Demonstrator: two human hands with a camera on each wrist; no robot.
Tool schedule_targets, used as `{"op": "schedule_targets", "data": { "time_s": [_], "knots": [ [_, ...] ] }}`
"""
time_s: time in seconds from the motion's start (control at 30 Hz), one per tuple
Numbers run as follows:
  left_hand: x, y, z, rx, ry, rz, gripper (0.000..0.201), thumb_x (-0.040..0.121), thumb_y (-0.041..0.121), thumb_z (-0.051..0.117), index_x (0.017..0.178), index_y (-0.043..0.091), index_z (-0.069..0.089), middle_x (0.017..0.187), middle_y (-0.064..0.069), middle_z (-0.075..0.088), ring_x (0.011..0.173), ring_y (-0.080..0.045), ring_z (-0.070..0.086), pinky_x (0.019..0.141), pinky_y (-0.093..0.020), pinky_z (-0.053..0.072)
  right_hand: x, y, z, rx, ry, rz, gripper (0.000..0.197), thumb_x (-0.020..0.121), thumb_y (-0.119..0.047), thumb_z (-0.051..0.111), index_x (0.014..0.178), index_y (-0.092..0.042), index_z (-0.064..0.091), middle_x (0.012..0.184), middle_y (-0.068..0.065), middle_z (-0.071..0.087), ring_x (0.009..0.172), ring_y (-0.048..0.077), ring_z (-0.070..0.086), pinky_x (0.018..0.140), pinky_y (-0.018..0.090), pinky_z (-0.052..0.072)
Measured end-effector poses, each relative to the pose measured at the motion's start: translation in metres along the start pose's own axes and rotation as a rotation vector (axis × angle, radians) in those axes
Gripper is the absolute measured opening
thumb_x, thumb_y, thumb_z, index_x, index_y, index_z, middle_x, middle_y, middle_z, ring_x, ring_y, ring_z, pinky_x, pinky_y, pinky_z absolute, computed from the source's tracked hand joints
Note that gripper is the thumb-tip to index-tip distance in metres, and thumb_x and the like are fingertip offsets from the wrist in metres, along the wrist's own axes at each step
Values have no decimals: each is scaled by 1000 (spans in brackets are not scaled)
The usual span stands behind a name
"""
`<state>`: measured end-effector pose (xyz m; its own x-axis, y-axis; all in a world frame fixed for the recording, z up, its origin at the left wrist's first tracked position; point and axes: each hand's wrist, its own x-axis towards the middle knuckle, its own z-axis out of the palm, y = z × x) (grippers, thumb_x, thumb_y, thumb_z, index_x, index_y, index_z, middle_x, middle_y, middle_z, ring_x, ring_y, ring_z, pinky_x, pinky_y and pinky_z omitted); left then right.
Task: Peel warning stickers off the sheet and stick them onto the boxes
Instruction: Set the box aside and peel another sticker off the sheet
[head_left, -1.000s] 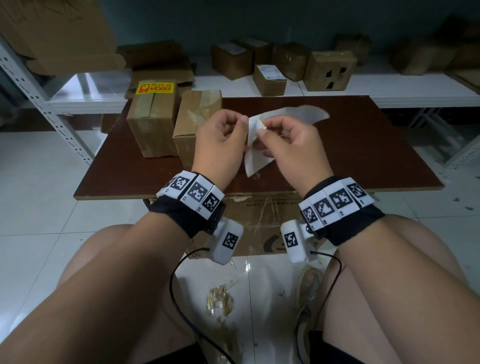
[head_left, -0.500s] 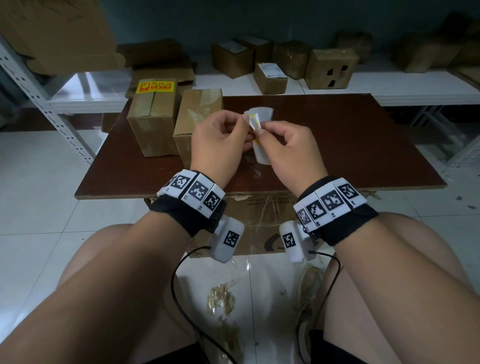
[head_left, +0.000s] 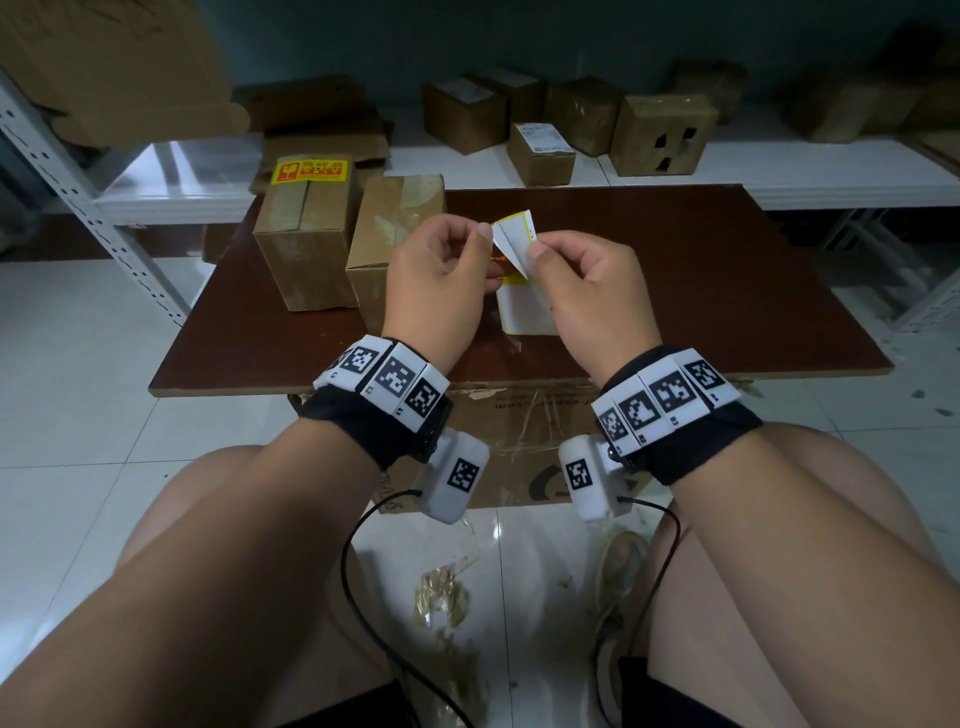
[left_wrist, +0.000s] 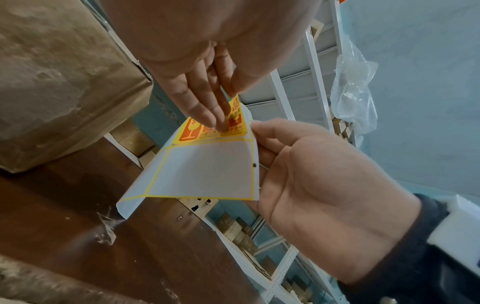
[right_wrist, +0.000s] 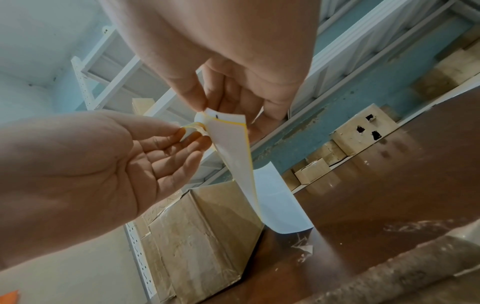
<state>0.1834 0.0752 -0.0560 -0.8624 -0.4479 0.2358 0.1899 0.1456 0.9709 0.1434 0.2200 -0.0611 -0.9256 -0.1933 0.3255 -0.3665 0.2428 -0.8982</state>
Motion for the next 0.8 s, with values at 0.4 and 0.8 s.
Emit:
{"op": "schedule_targets", "data": {
  "time_s": [0.4, 0.8],
  "knots": [
    [-2, -3, 4, -159, -80, -33, 36, 114, 28, 49, 109, 2, 74, 114, -29, 73, 102, -29, 77, 76, -29, 65, 1, -2, -3, 24, 46, -4, 21, 106, -24, 62, 107, -17, 81, 86, -20, 72, 85, -5, 66, 79, 18, 50],
    [-7, 0, 3, -133, -160, 32, 30, 112, 30, 53, 106, 14, 78, 109, -15, 80, 105, -29, 78, 92, -48, 66, -2, -4, -8, 8, 66, -19, 18, 106, -23, 63, 103, -23, 80, 76, -22, 69, 74, -8, 65, 67, 14, 50]
  ]
}}
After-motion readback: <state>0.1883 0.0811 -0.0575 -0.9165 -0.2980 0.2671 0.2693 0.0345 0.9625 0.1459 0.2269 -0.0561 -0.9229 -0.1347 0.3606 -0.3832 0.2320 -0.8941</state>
